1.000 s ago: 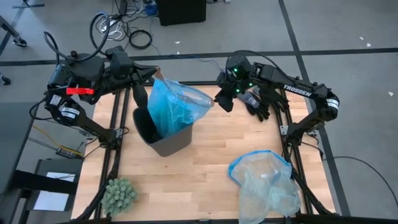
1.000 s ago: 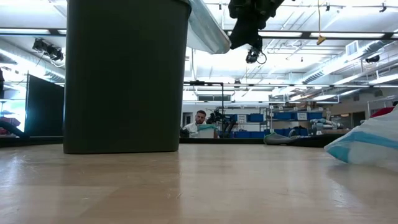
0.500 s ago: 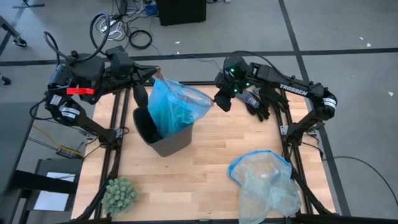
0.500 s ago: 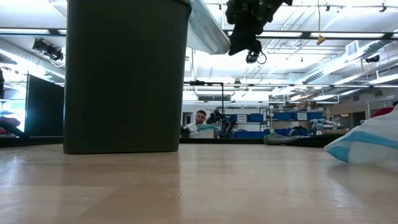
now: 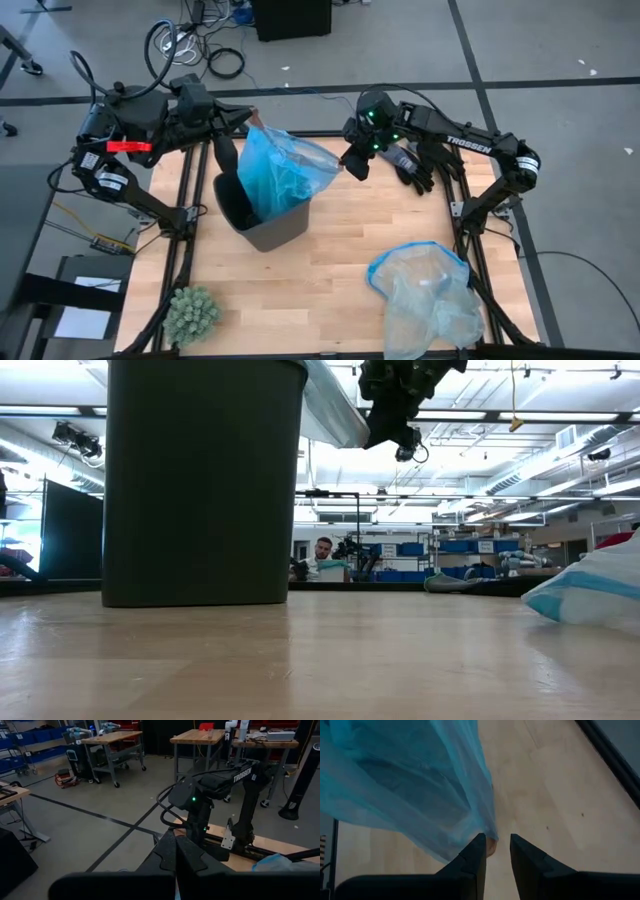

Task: Place trash/remove bag and relplace
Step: Remove the trash bag from the bin

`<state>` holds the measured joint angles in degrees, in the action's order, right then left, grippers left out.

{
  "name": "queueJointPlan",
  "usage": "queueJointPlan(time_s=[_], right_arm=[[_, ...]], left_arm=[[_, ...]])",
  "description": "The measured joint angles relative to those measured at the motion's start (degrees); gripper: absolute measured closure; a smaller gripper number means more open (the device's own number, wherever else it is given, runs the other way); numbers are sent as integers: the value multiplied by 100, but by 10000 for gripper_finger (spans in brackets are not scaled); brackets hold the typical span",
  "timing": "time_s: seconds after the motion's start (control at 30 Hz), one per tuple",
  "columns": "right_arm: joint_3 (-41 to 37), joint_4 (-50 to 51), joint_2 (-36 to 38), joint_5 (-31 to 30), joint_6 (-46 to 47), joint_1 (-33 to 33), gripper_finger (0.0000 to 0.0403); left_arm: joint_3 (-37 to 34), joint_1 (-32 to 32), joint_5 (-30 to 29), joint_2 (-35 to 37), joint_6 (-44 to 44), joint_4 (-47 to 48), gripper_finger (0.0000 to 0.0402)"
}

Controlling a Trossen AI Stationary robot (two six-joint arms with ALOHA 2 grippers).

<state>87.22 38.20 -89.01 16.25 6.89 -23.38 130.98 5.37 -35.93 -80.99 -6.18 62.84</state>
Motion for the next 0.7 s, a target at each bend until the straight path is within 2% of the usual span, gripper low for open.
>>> queueJointPlan(time_s=[0.23, 0.43, 0.6, 0.7], right_arm=[[0, 47, 0, -9, 61, -13, 337], [0, 251, 0, -13, -75, -13, 396], [0, 256, 21, -218, -93, 17, 402], [0, 225, 163, -715, -148, 122, 403]], left_arm=[[0, 0, -2, -2, 22, -2, 401], [0, 0, -2, 0, 29, -2, 401], [0, 0, -2, 0, 125, 0, 401], [0, 0, -2, -1, 125, -2, 401]])
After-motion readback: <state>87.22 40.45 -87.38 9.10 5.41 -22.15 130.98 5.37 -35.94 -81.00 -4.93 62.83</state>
